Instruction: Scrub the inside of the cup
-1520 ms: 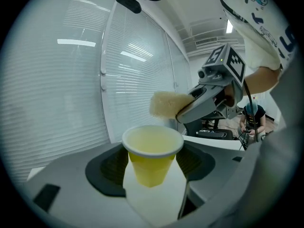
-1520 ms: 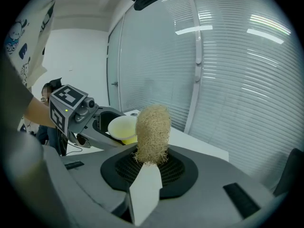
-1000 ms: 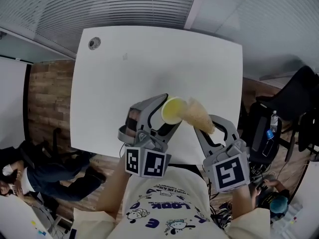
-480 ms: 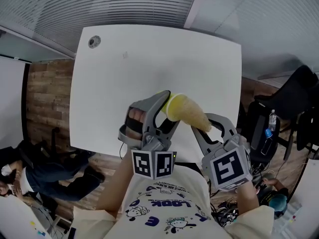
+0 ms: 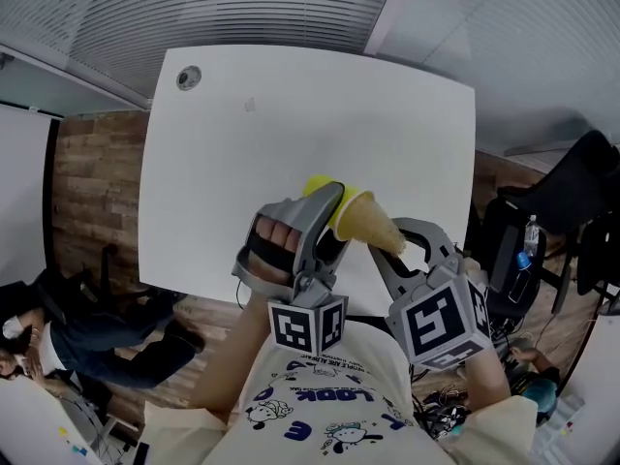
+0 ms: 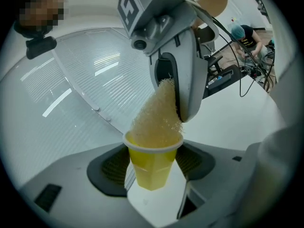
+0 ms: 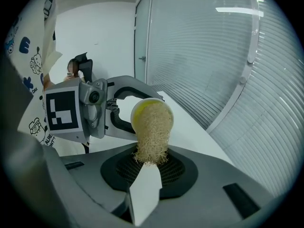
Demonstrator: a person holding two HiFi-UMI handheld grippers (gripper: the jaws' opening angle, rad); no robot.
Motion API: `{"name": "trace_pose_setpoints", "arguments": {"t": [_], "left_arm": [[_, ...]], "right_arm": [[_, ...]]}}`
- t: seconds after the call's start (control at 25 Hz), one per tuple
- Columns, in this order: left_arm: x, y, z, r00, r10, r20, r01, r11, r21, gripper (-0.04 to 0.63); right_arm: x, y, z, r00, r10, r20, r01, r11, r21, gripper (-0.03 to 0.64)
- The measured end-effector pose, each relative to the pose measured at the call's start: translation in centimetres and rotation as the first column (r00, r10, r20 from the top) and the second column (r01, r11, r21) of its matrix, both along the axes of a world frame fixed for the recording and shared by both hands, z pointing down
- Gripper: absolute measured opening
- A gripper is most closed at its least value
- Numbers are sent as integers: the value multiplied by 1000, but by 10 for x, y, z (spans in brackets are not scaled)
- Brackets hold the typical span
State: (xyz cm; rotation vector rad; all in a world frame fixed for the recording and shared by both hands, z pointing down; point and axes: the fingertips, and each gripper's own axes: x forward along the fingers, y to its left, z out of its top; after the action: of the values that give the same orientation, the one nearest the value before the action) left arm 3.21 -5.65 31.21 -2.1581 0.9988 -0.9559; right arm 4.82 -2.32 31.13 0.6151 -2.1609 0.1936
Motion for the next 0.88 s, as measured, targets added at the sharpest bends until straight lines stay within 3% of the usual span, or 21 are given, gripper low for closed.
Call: {"name": "trace_pose_setpoints", "arguments": {"t": [0.88], "left_arm": [[2, 2, 3, 985, -21, 172, 2, 994, 112, 328]], "right_arm": [[-10, -8, 11, 994, -51, -94, 52, 999, 2, 77]]}}
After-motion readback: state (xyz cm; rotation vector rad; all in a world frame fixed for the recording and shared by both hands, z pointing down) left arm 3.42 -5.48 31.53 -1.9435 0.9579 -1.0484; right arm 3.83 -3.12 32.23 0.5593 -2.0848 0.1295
